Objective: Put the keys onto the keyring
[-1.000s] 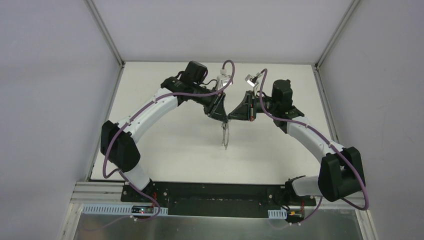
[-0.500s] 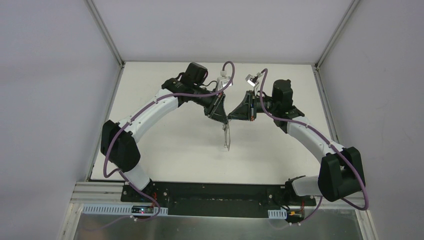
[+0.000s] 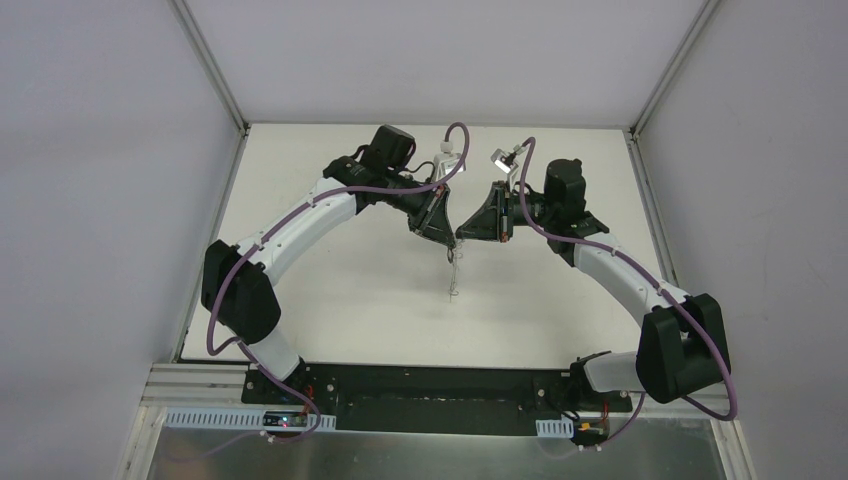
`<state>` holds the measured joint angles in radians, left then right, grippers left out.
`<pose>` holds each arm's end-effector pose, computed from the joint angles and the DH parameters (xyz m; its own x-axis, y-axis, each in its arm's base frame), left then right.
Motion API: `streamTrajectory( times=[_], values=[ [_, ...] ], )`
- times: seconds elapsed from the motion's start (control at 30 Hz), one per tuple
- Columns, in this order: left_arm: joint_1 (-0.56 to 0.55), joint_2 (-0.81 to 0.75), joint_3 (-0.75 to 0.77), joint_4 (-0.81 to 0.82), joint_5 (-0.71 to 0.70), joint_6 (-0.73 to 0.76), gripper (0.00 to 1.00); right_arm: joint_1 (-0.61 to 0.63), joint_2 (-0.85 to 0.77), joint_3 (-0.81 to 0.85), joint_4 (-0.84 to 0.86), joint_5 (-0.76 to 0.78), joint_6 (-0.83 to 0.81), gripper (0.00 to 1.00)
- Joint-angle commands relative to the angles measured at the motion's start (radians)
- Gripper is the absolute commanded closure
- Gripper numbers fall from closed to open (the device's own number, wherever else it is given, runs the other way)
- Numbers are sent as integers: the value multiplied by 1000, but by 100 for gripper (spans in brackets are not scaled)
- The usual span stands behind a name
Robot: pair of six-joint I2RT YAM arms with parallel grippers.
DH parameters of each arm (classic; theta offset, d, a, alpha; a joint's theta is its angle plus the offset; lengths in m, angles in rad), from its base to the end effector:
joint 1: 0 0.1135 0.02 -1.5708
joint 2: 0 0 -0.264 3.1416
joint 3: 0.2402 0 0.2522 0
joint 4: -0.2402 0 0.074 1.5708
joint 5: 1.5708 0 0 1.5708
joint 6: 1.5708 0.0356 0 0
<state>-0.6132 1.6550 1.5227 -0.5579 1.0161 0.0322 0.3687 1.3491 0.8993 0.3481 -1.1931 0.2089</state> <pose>0.2806 -0.2345 0.3447 -0.4934 0.3679 -0.7881 0.8555 0.0417 -0.5161 0.2635 0.1373 0.3097 -0.2991 -0.0336 -0.9536 -0.9542 0.0181 0.2986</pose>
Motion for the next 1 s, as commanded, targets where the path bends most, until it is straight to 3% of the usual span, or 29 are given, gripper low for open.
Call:
streamTrajectory(
  times=[0.0, 0.07, 0.33, 0.43, 0.63, 0.97],
  values=[
    [4, -5, 39, -43, 17, 40, 100, -9, -10, 10, 52, -9, -11, 100],
    [4, -7, 68, -103, -26, 80, 100, -12, -15, 6, 51, -11, -21, 99],
    [-9, 39, 222, -364, -169, 133, 100, -11, -55, 32, -77, -2, -144, 65],
    [-35, 66, 284, -450, -194, 130, 100, -10, -61, 36, -81, 4, -145, 59],
    [-72, 128, 376, -557, -175, 49, 100, -10, -79, 34, -83, 12, -144, 56],
    [-81, 135, 382, -510, -104, -55, 100, -8, -90, 14, -7, -56, -79, 63]
  ],
)
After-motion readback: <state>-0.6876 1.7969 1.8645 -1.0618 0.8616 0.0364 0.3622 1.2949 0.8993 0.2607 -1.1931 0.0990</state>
